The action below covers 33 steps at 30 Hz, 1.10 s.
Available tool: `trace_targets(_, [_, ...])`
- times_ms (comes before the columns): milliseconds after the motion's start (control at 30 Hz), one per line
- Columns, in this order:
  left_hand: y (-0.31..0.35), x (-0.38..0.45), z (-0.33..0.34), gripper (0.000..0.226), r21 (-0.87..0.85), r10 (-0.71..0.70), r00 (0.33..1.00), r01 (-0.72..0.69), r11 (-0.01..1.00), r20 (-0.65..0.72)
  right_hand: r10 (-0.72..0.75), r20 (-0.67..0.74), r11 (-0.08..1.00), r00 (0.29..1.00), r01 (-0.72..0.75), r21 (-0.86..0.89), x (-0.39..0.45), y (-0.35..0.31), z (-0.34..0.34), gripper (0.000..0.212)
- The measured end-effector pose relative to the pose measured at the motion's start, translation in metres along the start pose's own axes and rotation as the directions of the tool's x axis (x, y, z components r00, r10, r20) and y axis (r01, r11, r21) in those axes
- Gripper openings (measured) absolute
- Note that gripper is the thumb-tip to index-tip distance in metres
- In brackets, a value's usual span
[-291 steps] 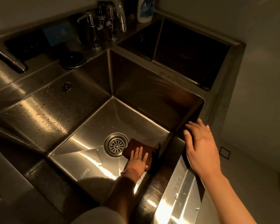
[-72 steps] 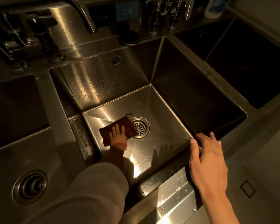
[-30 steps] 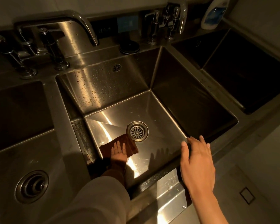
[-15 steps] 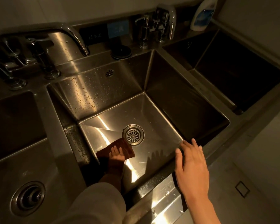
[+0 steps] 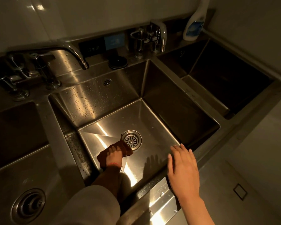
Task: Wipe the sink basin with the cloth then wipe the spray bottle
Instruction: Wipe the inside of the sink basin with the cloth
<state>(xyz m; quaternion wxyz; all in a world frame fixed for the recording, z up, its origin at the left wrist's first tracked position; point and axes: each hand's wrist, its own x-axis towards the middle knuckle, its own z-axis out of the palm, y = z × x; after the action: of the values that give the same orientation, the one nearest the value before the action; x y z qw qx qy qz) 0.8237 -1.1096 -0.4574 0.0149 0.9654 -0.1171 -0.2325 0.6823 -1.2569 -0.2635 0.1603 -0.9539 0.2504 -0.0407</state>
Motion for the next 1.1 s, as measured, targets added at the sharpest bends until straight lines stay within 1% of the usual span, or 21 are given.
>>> trace_targets(67, [0.000, 0.002, -0.007, 0.059, 0.012, 0.009, 1.000, -0.009, 1.000, -0.010, -0.019, -0.006, 1.000, 1.000, 0.019, -0.021, 0.000, -0.001, 0.000, 0.031])
trace_targets(133, [0.002, 0.003, -0.014, 0.062, 0.032, 0.026, 1.000, -0.026, 0.999, -0.017, -0.033, -0.018, 0.998, 0.999, 0.032, -0.046, 0.000, -0.002, 0.000, 0.028])
trace_targets(267, [0.009, 0.001, -0.029, 0.053, 0.069, 0.089, 0.995, -0.086, 0.994, -0.046, -0.093, -0.025, 0.990, 0.995, 0.090, -0.107, 0.001, -0.001, -0.001, 0.026])
trace_targets(367, [0.016, -0.004, -0.042, 0.054, 0.055, 0.130, 0.990, -0.127, 0.990, -0.057, -0.136, 0.031, 0.983, 0.990, 0.139, -0.118, 0.001, -0.001, -0.003, 0.032])
trace_targets(433, [0.023, -0.010, -0.051, 0.061, 0.062, 0.148, 0.988, -0.145, 0.987, -0.040, -0.158, 0.082, 0.981, 0.984, 0.166, -0.104, 0.002, 0.001, -0.006, 0.039])
trace_targets(500, [0.031, -0.015, -0.060, 0.068, 0.079, 0.171, 0.984, -0.168, 0.983, -0.040, -0.182, 0.099, 0.977, 0.978, 0.192, -0.095, 0.003, 0.004, -0.010, 0.043])
trace_targets(600, [0.044, -0.024, -0.073, 0.065, 0.084, 0.199, 0.978, -0.194, 0.977, -0.057, -0.220, 0.084, 0.972, 0.972, 0.226, -0.066, 0.007, 0.010, -0.018, 0.043])
trace_targets(700, [0.057, -0.035, -0.084, 0.075, 0.063, 0.209, 0.977, -0.206, 0.977, -0.052, -0.244, 0.081, 0.967, 0.966, 0.249, -0.057, 0.009, 0.020, -0.027, 0.042])
trace_targets(800, [0.068, -0.046, -0.096, 0.068, 0.056, 0.220, 0.972, -0.216, 0.975, -0.085, -0.271, 0.052, 0.962, 0.961, 0.272, -0.018, 0.014, 0.031, -0.036, 0.039])
trace_targets(900, [0.081, -0.057, -0.110, 0.069, 0.068, 0.242, 0.964, -0.235, 0.970, -0.110, -0.314, 0.034, 0.949, 0.949, 0.314, -0.001, 0.019, 0.042, -0.048, 0.038])
trace_targets(1033, [0.104, -0.072, -0.131, 0.060, 0.078, 0.284, 0.940, -0.274, 0.959, -0.188, -0.386, -0.022, 0.922, 0.922, 0.386, 0.010, 0.028, 0.052, -0.064, 0.036])
trace_targets(1100, [0.116, -0.080, -0.141, 0.061, 0.083, 0.301, 0.925, -0.290, 0.953, -0.231, -0.423, -0.034, 0.905, 0.906, 0.424, 0.028, 0.033, 0.055, -0.072, 0.038])
